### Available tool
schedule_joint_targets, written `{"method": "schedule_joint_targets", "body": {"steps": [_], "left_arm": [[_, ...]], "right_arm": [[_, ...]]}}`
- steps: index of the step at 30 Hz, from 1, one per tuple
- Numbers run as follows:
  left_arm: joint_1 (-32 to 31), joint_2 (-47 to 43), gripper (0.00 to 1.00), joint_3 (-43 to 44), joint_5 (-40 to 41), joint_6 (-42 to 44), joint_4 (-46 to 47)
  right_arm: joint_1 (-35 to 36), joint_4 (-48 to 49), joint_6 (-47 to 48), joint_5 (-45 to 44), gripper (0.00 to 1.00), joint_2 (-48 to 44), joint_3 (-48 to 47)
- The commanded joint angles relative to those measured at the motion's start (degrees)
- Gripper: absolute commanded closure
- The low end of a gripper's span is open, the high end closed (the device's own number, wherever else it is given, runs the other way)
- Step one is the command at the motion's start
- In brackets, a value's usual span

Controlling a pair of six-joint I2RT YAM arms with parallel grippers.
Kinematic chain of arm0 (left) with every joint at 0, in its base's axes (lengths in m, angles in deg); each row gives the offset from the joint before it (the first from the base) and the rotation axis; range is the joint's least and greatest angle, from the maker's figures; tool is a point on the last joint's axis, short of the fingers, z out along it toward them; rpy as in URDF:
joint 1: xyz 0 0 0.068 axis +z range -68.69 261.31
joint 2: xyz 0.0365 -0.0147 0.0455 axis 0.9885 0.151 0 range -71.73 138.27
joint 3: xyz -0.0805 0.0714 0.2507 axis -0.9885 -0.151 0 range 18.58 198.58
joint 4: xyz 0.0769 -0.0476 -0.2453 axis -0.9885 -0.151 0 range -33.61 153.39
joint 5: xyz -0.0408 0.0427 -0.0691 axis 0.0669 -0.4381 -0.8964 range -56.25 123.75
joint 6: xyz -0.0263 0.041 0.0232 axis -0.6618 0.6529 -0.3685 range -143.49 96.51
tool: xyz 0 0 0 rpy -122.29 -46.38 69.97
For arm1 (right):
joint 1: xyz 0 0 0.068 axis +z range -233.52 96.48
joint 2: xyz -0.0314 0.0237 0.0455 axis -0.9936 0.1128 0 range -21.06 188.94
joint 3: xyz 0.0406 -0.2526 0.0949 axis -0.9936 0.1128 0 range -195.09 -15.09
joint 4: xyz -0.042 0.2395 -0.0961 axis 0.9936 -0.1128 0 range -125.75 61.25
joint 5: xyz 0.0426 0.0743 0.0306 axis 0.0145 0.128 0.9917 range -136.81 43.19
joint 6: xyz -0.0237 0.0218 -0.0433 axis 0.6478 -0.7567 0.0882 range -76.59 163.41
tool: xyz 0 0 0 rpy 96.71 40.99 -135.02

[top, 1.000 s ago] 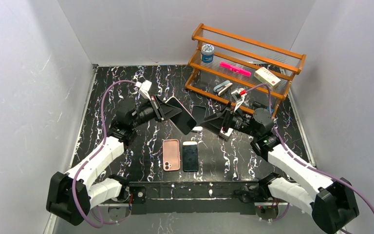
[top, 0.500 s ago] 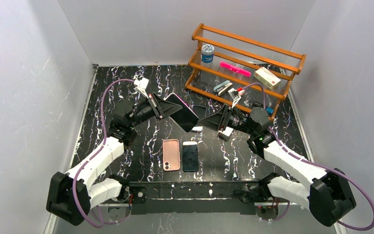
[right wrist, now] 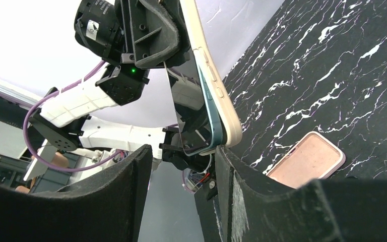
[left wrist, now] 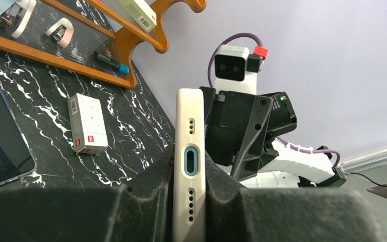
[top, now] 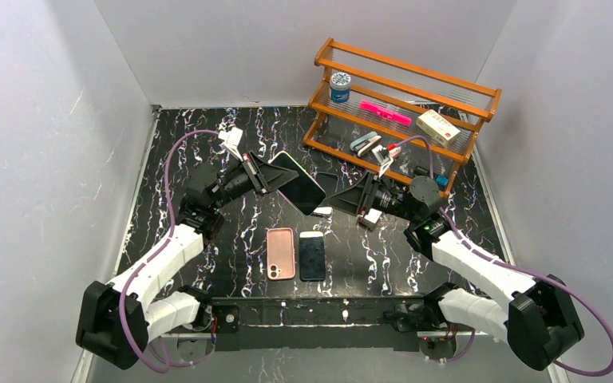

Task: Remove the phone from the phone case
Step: Remove the phone case from the phone.

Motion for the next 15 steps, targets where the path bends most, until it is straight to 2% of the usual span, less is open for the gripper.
{"method": "schedule_joint_targets", "body": {"steps": [1, 15], "left_arm": [[0.0, -1.8, 1.00, 0.0, 1.9, -0.2, 4.3], [-0.2, -2.5, 1.00, 0.7, -0.8, -1.4, 5.3]], "right_arm": [[0.8, 1.0, -0.3, -0.6, 0.43, -1.6, -0.9], [1.1, 4.0, -1.3, -0.7, 0.43, -0.4, -0.9]]}}
